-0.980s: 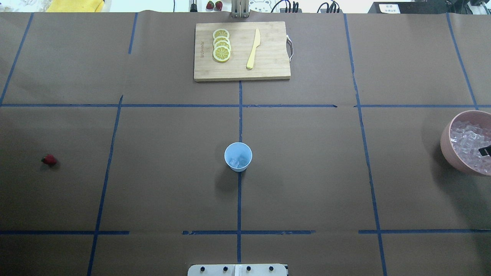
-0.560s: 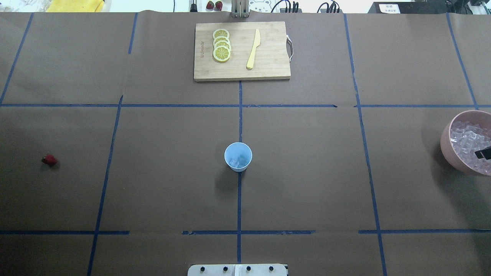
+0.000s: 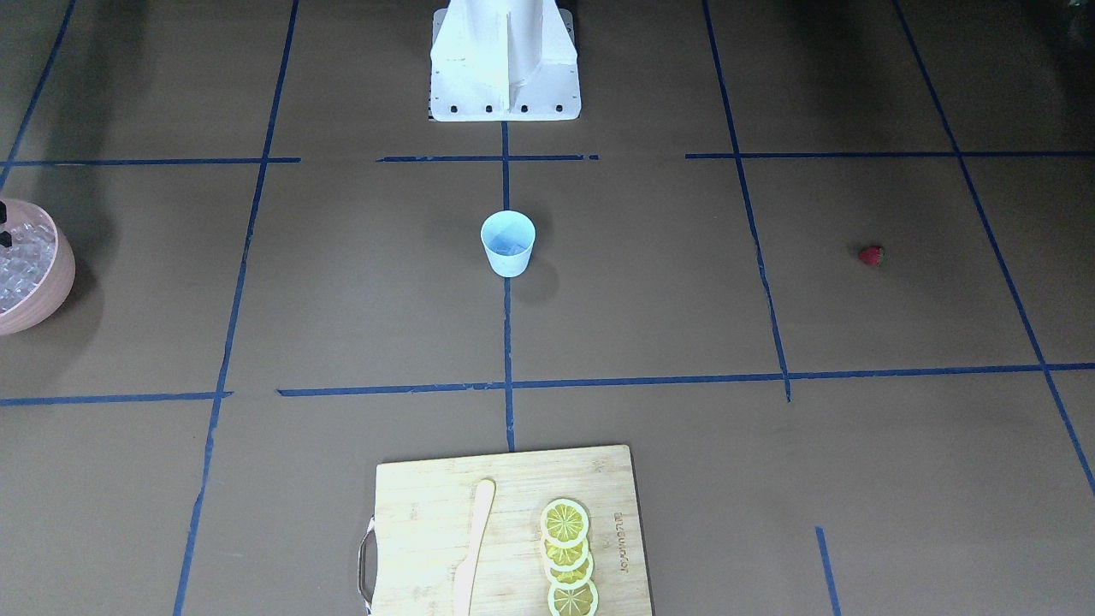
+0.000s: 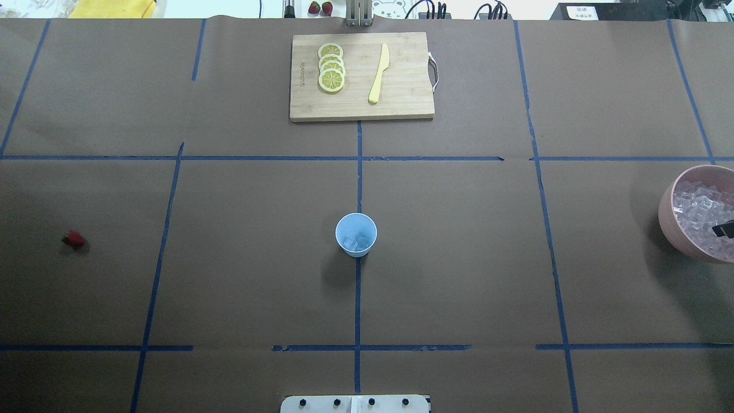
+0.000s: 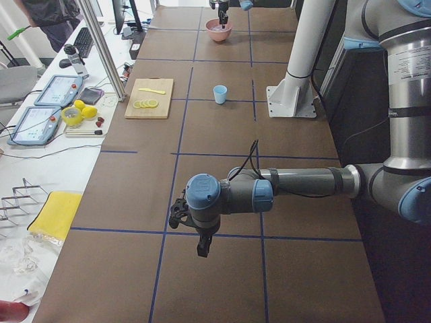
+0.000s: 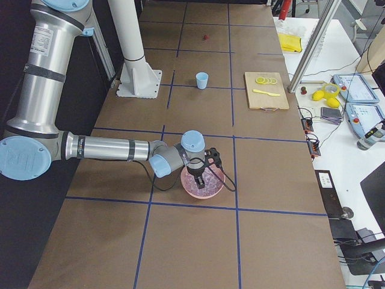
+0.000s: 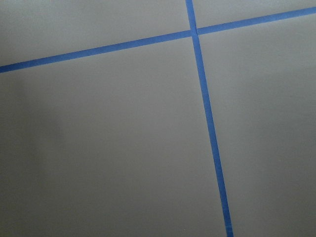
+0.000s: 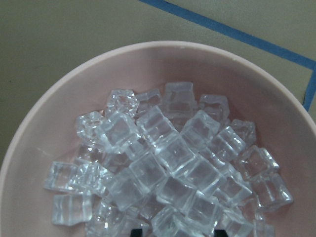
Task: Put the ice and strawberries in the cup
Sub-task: 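Lower the right gripper into the bowl and grasp an ice cube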
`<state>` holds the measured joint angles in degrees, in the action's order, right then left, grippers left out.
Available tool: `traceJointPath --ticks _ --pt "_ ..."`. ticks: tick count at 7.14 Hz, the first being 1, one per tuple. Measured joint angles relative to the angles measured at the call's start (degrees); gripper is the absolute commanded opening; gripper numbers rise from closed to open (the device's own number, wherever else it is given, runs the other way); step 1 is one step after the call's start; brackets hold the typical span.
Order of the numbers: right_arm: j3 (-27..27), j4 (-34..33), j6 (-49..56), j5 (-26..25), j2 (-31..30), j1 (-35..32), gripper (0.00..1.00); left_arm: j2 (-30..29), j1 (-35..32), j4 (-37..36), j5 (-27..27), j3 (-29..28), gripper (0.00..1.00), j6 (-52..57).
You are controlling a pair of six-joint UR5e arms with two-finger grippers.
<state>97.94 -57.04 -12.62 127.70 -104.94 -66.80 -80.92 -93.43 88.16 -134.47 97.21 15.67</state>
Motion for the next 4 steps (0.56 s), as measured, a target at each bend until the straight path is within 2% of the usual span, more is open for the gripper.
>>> traceJointPath --ticks 4 --pt "2.1 -0.6 0.3 0.5 -0.2 -1.4 0.03 0.0 0.0 0.1 0.0 0.1 1.00 0.1"
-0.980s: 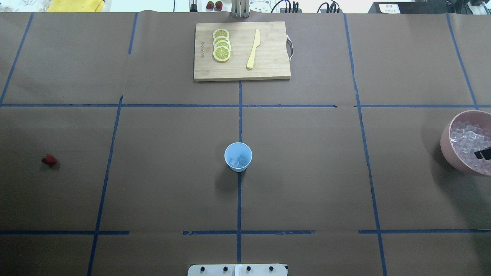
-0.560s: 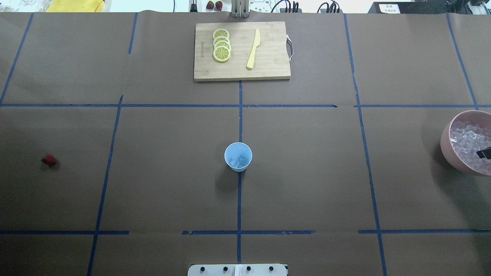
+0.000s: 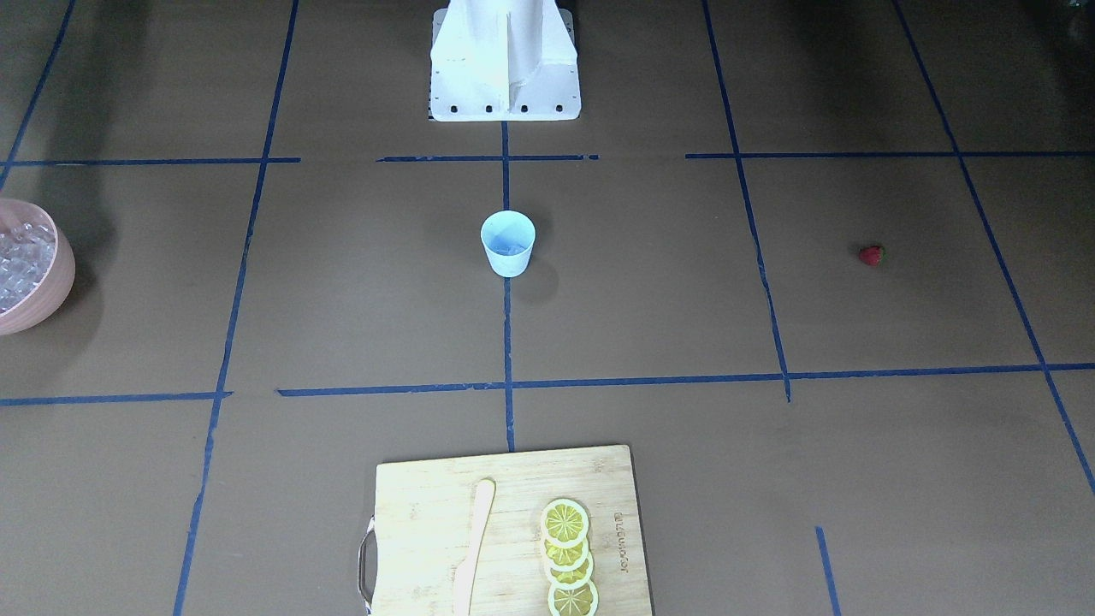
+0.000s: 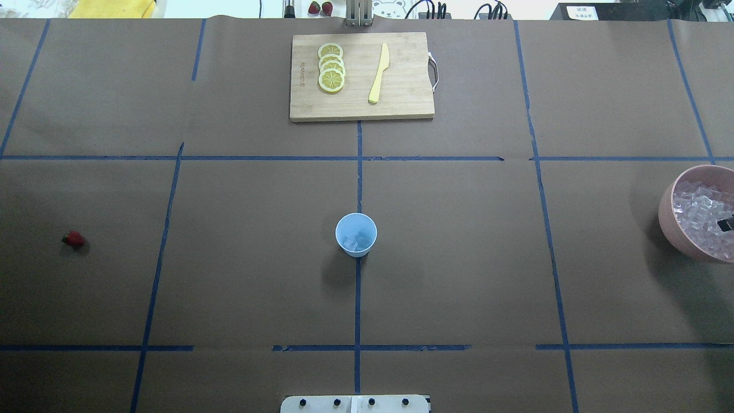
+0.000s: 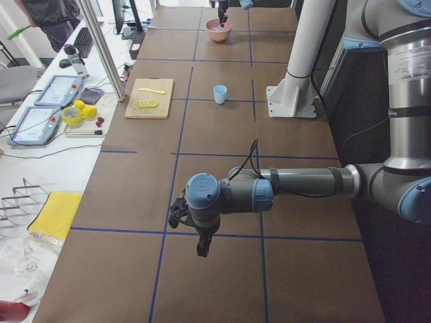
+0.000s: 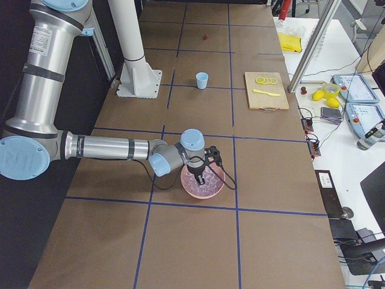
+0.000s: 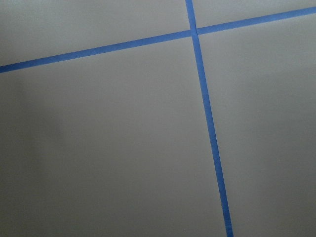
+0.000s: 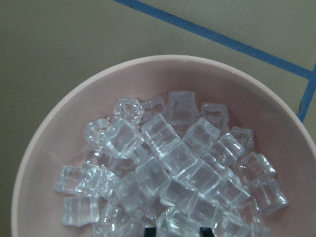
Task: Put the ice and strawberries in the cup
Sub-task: 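Lower the right gripper into the bowl and grasp an ice cube, then carry the ice cube with the right gripper to the blue cup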
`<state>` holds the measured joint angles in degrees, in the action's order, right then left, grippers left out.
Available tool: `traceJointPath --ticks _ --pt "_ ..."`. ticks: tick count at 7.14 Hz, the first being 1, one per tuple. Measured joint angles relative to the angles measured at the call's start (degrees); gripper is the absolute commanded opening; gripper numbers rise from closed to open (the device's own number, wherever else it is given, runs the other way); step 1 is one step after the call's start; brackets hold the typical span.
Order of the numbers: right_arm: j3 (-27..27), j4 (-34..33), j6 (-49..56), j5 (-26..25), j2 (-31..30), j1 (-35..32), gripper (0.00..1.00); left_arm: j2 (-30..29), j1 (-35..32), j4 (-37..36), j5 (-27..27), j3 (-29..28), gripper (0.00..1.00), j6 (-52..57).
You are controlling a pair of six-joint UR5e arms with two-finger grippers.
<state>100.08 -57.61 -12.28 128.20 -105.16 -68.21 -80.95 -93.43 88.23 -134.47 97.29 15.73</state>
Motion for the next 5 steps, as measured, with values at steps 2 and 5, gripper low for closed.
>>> traceJointPath --ticks 2,5 --pt "7.2 -9.2 -0.3 1.2 1.3 -2.2 0.03 0.0 0.0 0.0 0.0 0.0 1.00 0.0" --pt "18.2 -29.9 -6.3 1.2 11.0 -0.7 0.03 0.0 0.0 0.0 0.0 0.0 1.00 0.0"
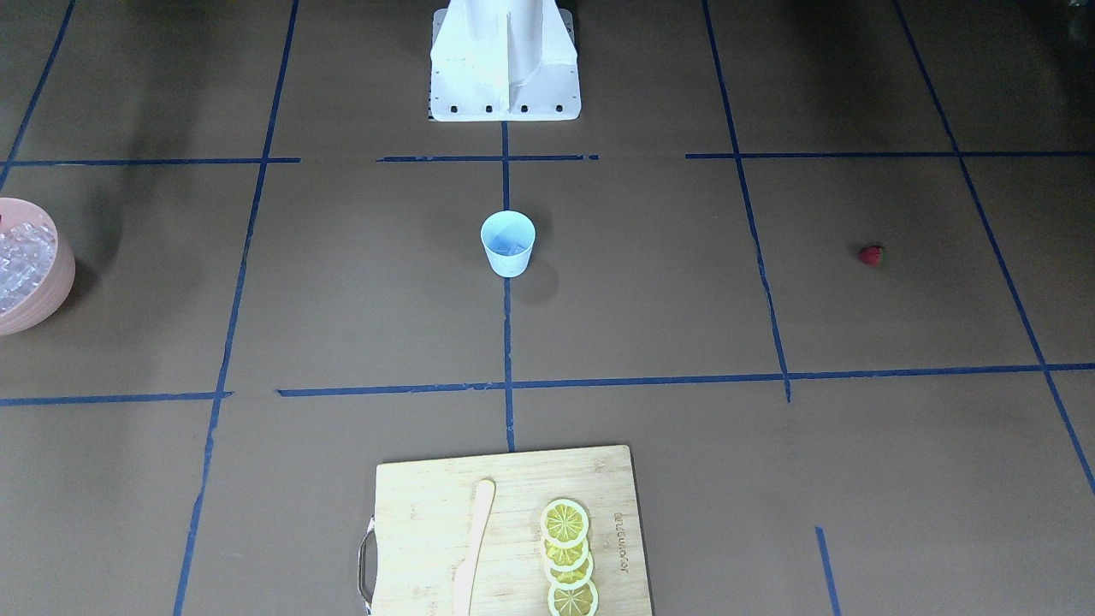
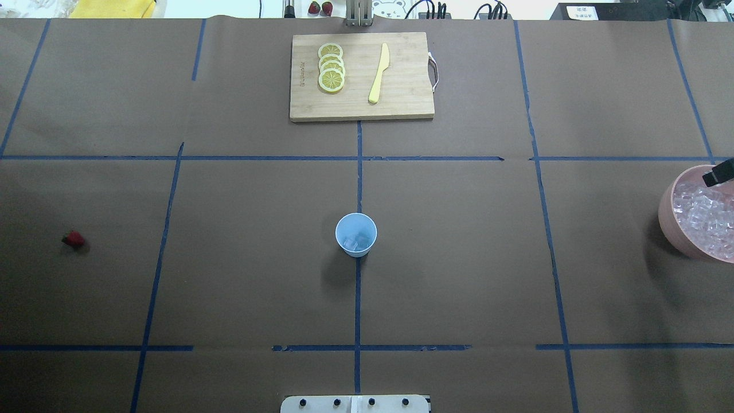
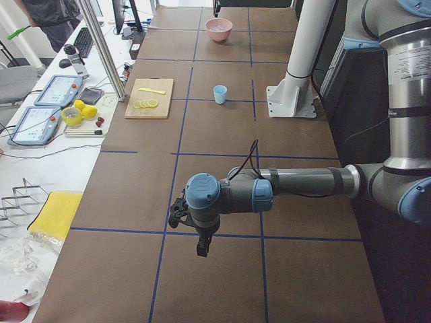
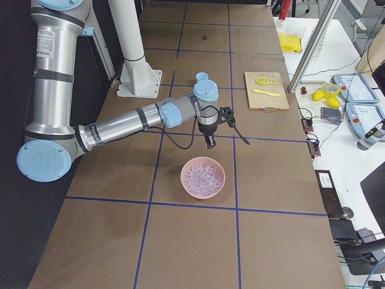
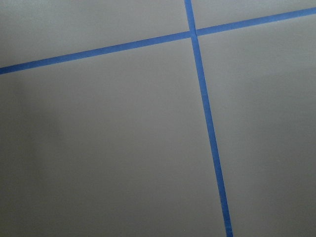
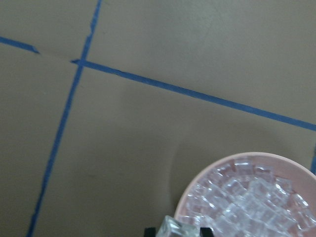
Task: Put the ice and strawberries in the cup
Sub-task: 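Carry the ice cube with the right gripper to the blue cup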
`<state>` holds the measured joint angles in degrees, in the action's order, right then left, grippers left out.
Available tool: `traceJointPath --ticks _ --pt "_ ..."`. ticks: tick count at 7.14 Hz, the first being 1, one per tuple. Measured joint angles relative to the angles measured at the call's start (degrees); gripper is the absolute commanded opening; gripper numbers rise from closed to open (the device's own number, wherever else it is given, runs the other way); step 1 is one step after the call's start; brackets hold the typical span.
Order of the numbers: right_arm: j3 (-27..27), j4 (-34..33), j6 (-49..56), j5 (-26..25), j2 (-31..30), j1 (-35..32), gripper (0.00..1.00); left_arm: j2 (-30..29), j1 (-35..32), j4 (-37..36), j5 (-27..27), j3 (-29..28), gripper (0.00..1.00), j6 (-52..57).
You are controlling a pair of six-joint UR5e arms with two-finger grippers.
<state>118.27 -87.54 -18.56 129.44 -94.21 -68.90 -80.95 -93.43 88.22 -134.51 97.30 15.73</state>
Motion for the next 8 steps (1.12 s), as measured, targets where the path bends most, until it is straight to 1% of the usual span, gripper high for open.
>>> traceJointPath --ticks 1,2,3,4,5,6,8 --pt "0.8 -2.8 -6.9 -0.6 5.3 4.2 0.03 0.0 0.0 0.0 0.0 0.0 1.00 0.0" --pt "0.5 -5.1 -16.4 -2.7 12.2 10.6 0.03 0.0 0.0 0.0 0.0 0.0 1.00 0.0" --pt "-0.6 -8.7 -25.8 -6.1 20.2 17.2 0.03 0.0 0.0 0.0 0.0 0.0 1.00 0.0" --pt "-2.5 -12.8 -32.9 -9.5 28.1 22.5 0.03 0.0 0.0 0.0 0.0 0.0 1.00 0.0" --pt "-5.0 -15.7 -38.8 -12.6 35.0 26.9 0.03 0.0 0.1 0.0 0.0 -0.1 1.00 0.0" --pt "-8.5 -17.0 -44.1 -15.6 41.2 30.7 0.04 0.0 0.1 0.0 0.0 -0.1 1.00 0.0" --pt "-16.7 -17.5 -51.3 -20.6 51.0 36.4 0.04 0.0 0.1 0.0 0.0 -0.1 1.00 0.0"
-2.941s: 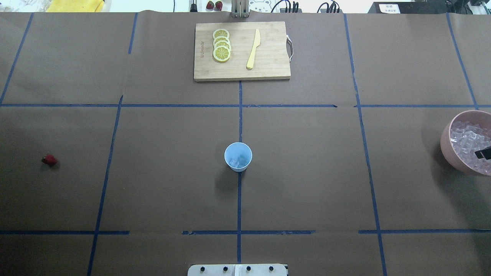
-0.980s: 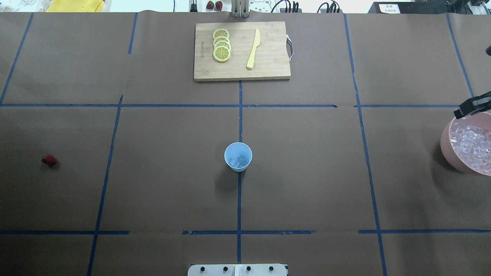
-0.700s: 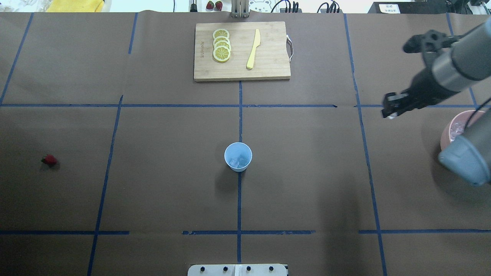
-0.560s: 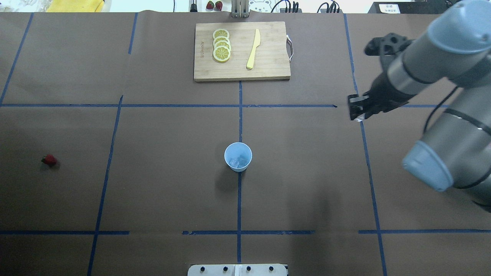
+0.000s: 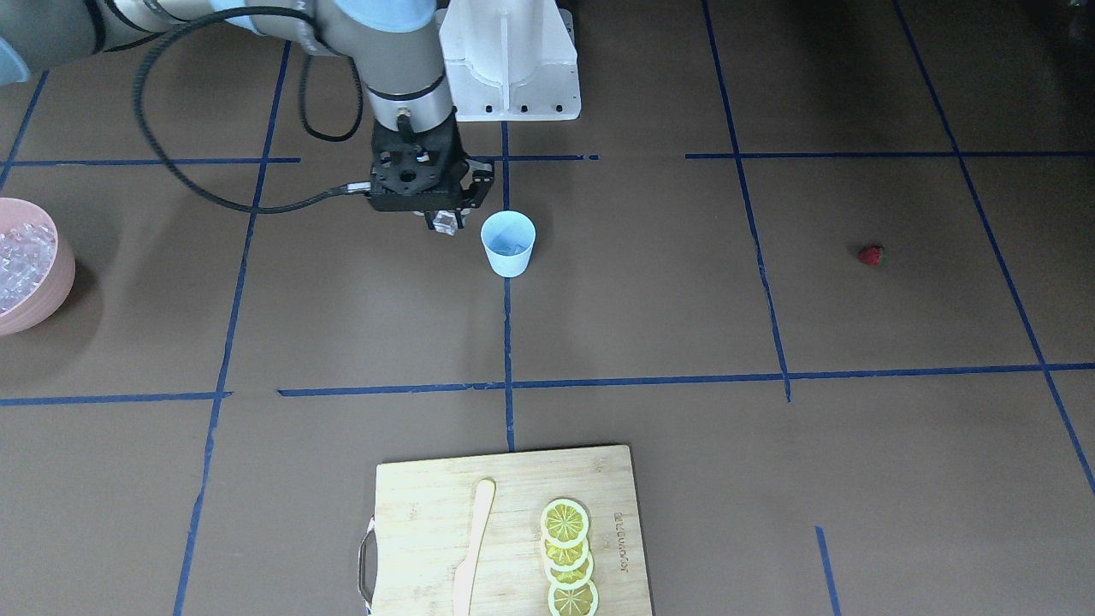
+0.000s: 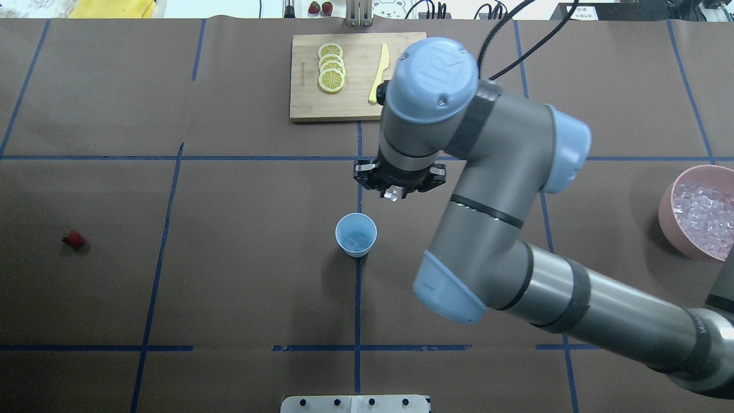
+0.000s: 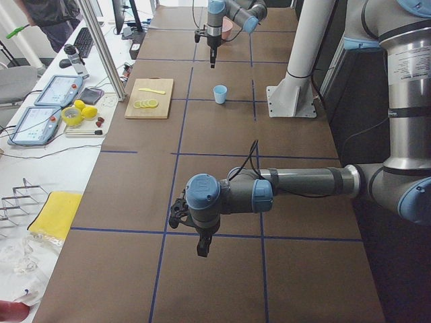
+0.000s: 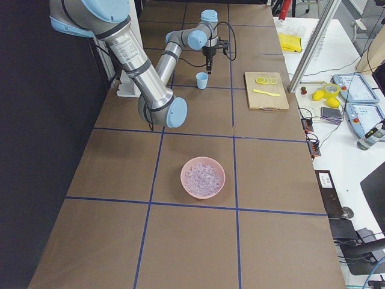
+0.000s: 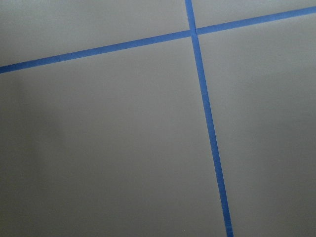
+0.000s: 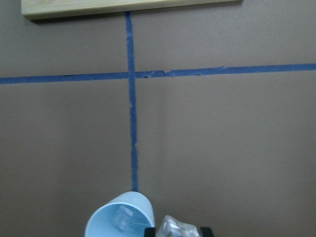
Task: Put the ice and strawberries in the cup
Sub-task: 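Carry the ice cube with the right gripper to the blue cup, then open the right gripper over the cup to drop the ice cube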
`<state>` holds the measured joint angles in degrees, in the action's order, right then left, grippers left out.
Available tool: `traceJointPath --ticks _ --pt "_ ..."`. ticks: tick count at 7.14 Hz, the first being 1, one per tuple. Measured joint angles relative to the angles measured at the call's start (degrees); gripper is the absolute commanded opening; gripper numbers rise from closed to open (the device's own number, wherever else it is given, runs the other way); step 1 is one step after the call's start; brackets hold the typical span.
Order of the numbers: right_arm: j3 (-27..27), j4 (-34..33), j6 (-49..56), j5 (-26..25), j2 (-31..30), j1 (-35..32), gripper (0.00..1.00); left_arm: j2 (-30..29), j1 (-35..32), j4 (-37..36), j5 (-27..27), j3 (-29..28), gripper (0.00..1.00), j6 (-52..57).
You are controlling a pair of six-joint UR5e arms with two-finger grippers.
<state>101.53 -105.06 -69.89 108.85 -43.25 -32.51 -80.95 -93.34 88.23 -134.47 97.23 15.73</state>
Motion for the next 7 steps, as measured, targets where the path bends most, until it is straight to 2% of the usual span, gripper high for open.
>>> traceJointPath --ticks 1,3,4,5,6,7 --pt "-2.9 0.0 -2.1 -2.2 2.7 2.2 0.04 0.0 0.0 0.0 0.0 0.0 1.00 0.0" --pt "-4.9 0.0 -3.7 -4.7 3.6 5.4 0.06 0.0 0.1 0.0 0.0 0.0 1.00 0.0" --pt "-5.2 0.0 -3.9 -5.3 3.4 6.3 0.13 0.0 0.1 0.0 0.0 0.0 1.00 0.0" --pt "-5.4 0.0 -3.9 -5.5 3.4 6.6 0.79 0.0 0.2 -0.1 0.0 0.0 1.00 0.0" --pt "-5.6 0.1 -3.9 -5.6 3.4 6.8 0.98 0.0 0.2 -0.1 0.0 -0.1 1.00 0.0" --pt "-6.0 0.2 -3.9 -5.7 3.4 6.8 0.99 0.0 0.3 -0.1 0.0 -0.1 1.00 0.0"
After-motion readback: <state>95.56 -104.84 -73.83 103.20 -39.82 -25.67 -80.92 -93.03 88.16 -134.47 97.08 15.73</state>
